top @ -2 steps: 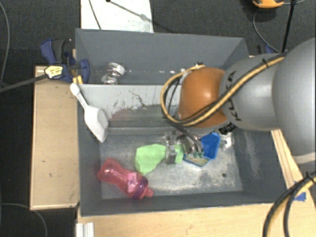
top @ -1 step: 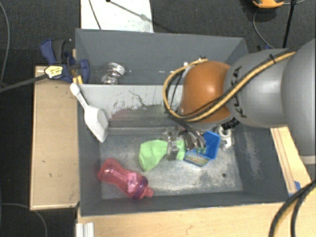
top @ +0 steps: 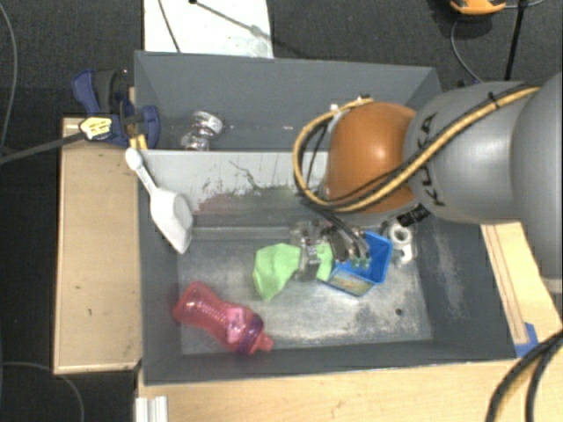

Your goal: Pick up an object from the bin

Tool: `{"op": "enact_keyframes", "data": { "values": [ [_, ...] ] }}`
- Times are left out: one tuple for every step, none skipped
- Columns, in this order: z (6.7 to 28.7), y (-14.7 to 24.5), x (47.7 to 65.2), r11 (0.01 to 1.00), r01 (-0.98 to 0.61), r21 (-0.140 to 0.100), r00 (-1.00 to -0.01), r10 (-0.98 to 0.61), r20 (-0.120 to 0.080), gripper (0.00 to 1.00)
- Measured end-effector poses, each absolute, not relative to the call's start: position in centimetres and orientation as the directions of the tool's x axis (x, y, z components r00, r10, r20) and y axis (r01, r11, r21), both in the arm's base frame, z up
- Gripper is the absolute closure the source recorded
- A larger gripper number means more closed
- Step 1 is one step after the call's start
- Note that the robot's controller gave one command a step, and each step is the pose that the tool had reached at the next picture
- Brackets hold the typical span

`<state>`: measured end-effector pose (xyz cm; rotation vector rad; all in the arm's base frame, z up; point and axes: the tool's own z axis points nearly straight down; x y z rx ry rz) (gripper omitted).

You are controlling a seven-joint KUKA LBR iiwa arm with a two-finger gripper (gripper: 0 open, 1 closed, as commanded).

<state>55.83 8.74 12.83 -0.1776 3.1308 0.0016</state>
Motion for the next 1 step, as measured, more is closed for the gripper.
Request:
{"op": "enact_keyframes", "data": {
  "values": [
    [13.83,8.73,55.71,0.994,-0.113,0.0,-0.994,-0.113,0.0,1.0]
  ]
}}
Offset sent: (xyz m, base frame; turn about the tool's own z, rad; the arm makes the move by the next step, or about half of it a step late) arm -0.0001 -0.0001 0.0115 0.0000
